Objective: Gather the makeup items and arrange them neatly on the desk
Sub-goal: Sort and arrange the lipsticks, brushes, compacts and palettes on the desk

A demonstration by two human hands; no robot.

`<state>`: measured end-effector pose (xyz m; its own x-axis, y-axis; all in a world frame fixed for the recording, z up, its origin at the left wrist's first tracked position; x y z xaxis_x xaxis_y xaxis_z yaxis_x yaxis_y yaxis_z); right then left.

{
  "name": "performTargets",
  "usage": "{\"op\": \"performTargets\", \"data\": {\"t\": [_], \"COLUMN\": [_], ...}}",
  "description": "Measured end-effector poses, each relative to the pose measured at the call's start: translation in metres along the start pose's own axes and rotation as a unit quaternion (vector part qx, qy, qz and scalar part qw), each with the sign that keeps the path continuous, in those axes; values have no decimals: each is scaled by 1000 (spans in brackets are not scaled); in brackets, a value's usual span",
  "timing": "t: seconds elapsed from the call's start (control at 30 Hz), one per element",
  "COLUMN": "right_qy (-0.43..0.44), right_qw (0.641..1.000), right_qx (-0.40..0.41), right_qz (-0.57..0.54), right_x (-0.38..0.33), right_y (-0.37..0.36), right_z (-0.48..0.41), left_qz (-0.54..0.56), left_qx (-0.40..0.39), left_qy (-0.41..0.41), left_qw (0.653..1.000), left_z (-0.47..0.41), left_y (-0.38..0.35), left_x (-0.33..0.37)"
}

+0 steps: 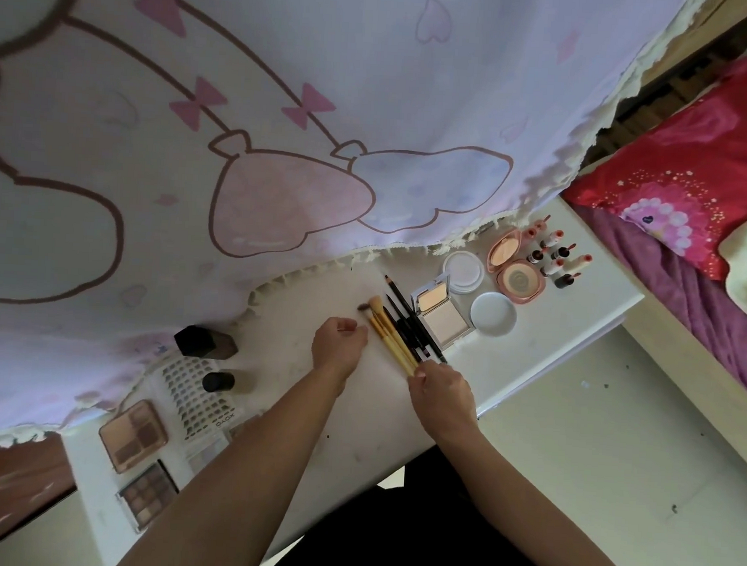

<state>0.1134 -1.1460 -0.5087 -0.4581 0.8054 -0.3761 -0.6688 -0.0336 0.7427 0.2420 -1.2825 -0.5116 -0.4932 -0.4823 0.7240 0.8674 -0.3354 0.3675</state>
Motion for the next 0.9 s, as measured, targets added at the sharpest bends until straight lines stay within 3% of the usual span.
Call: {"op": "performTargets", "data": {"t": [0.17,0.27,0.37,0.47,0.57,0.63,0.73,0.9], "right_qy": [26,67,100,160,233,271,310,364], "right_qw": [999,997,995,986,971,959,943,916], "right_qx": [38,41,17,-9,-47,-79,-114,-114], "right_qz": [-3,1,-24,-35,-25,-12,37,126], "right_x": [-12,-33,-63,-97,-131,-154,-185,-207], "right_y": [11,10,1,-17,-36,-47,-65,-82], "right_z": [6,14,27,43,62,75,89,99], "left_qz": [-139,-151,-125,-99,-122,-172,-224,-282], "left_qx": [0,74,184,266,294,257,109,14], "left_qy": [-142,-257,-322,-330,-304,-250,-143,-91], "left_qw": [980,952,920,900,898,918,958,955], "left_z": [27,50,75,93,98,96,94,103], "left_y": [38,72,114,160,198,214,222,218], "left_x": [11,15,11,-11,-46,-73,-118,-152]}}
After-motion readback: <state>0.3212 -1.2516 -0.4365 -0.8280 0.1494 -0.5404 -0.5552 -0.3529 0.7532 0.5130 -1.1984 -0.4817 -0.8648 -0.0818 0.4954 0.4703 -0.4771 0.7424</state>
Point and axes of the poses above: each hand's wrist, its own z-axis away from the middle knuckle, its own y-axis out of the back of the hand, x = y × z, the point moved 3 cm from there along -z, towards the middle knuckle, and after that the axes turned 9 degrees about -y, right-handed, at the moved point
